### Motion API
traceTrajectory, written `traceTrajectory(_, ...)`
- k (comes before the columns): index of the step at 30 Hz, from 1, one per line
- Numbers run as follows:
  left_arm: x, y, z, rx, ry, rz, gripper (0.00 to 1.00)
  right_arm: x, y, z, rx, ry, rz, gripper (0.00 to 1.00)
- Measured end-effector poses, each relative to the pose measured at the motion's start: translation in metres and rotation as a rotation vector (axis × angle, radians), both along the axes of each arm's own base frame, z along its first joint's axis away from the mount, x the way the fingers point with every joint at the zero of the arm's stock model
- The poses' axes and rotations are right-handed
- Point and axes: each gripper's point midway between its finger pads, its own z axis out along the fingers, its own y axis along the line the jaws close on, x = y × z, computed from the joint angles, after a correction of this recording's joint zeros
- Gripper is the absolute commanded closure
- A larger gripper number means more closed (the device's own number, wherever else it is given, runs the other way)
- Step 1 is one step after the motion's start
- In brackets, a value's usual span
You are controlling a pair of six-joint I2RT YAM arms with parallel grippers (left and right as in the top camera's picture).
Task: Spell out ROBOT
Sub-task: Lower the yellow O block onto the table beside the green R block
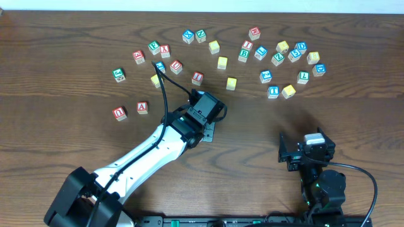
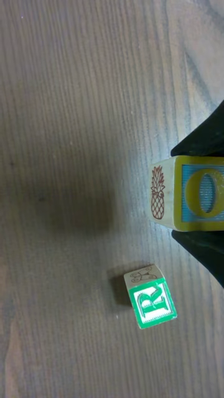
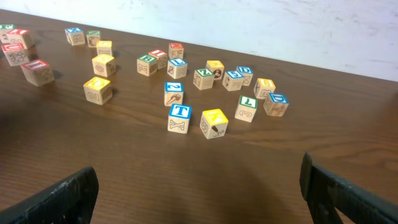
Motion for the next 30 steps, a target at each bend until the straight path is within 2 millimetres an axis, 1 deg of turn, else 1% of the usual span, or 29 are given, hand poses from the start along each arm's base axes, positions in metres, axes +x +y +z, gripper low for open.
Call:
traceTrajectory(10, -0.008, 0.007, -0.017, 0.014, 0.016, 0.002, 0.89, 0.000, 0.000, 0.000, 0.000, 0.000, 0.000, 0.01)
traceTrajectory(15, -0.003, 0.012, -0.019, 0.009, 0.012, 0.022, 0.89, 0.000, 0.000, 0.000, 0.000, 0.000, 0.000, 0.01)
traceTrajectory(18, 0.001, 0.020, -0.020, 0.010, 0.013, 0.047, 0.89, 0.000, 0.000, 0.000, 0.000, 0.000, 0.000, 0.01)
traceTrajectory(22, 0.001, 0.030, -0.026, 0.018, 0.023, 0.072, 0.89, 0.000, 0.000, 0.000, 0.000, 0.000, 0.000, 0.01)
traceTrajectory(30, 0.004, 0.030, -0.026, 0.010, 0.013, 0.076, 0.89, 0.000, 0.000, 0.000, 0.000, 0.000, 0.000, 0.01)
